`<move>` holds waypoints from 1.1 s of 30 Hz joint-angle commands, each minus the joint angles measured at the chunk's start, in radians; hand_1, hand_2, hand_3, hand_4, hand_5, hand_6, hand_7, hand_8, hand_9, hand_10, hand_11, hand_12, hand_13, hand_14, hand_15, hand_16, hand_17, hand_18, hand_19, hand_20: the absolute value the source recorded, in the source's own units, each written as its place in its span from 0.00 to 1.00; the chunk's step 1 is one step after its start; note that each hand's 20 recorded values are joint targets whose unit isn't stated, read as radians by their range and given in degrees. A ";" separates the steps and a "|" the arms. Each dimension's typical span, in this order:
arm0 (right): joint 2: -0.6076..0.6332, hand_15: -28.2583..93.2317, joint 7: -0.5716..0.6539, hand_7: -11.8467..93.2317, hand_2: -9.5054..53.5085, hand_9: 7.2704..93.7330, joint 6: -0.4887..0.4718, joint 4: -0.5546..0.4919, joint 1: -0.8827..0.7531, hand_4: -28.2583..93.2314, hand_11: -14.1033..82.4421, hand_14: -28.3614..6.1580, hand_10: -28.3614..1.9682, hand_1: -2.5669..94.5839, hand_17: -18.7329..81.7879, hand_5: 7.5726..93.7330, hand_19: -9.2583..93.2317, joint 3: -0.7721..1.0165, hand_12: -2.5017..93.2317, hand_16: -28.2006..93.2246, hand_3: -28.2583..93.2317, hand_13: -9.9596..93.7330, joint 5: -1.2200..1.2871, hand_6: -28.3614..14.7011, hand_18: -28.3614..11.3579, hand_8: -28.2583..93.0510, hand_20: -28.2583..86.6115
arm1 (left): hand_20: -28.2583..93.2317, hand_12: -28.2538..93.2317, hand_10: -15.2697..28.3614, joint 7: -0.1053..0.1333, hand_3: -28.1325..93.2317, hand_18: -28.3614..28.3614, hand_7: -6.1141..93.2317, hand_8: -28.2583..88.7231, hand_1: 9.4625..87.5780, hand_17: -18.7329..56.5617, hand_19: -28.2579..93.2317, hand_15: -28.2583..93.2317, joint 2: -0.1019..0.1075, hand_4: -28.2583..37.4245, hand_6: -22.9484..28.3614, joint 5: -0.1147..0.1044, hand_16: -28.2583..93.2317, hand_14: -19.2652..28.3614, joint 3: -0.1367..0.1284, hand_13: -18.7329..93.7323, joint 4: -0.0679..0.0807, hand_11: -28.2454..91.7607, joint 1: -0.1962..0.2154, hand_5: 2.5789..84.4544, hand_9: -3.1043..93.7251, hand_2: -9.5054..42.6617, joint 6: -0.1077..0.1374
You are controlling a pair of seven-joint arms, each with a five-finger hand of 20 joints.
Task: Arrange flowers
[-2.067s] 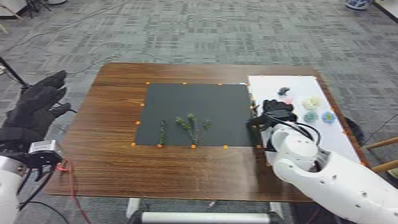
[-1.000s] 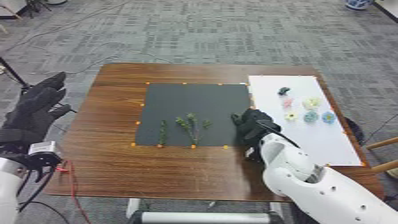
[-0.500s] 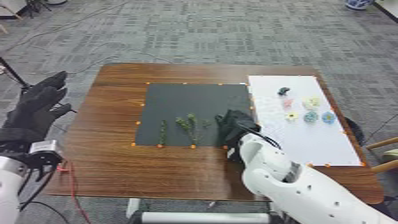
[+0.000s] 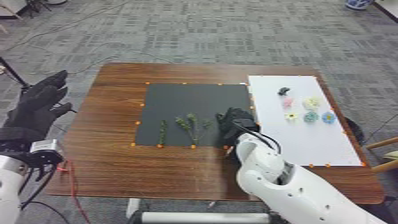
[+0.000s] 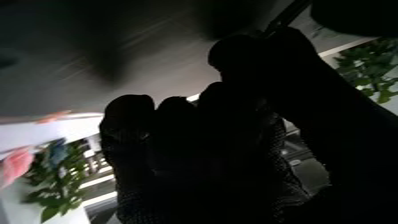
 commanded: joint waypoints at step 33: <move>0.004 0.92 -0.003 0.66 0.00 0.81 0.010 -0.004 -0.073 0.11 0.81 0.52 0.62 0.45 0.53 0.72 0.95 -0.004 0.75 0.62 0.93 0.80 -0.001 0.64 0.13 0.44 0.67 | 0.31 0.40 0.50 -0.008 0.79 0.80 0.25 0.16 0.18 0.00 0.50 0.42 0.004 0.00 0.47 -0.007 0.24 0.57 -0.005 0.17 0.004 0.30 0.007 0.18 0.13 0.06 -0.009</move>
